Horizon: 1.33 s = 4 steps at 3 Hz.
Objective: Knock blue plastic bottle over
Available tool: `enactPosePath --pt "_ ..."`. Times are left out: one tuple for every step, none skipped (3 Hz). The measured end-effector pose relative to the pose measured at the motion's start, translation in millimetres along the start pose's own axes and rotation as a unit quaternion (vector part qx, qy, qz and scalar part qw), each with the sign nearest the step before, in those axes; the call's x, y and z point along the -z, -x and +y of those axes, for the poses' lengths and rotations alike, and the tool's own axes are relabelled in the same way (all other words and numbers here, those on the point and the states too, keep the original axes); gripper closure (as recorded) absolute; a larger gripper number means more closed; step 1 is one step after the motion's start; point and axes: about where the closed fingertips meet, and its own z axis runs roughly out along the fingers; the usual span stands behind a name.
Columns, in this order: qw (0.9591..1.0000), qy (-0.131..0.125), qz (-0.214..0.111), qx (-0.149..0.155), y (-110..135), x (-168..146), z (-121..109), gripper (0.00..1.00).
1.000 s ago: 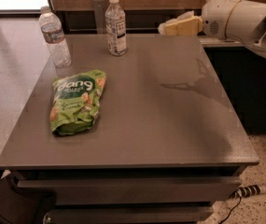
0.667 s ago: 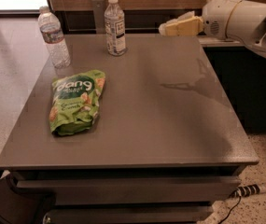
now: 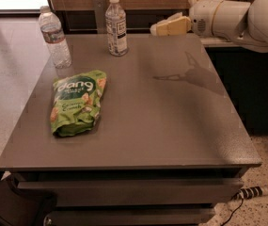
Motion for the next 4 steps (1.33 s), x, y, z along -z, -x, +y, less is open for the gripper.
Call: enactPosePath --pt "0.9989 0.028 0.030 -0.024 -22 -56 -1 0.00" --pt "0.9976 0.050 0.034 -0.034 -30 -91 3 0.00" --pt "0.9967 0.067 0.028 -0.037 -36 -121 16 0.00" --pt "0.9955 0.082 0.019 -0.043 -44 -152 38 0.00"
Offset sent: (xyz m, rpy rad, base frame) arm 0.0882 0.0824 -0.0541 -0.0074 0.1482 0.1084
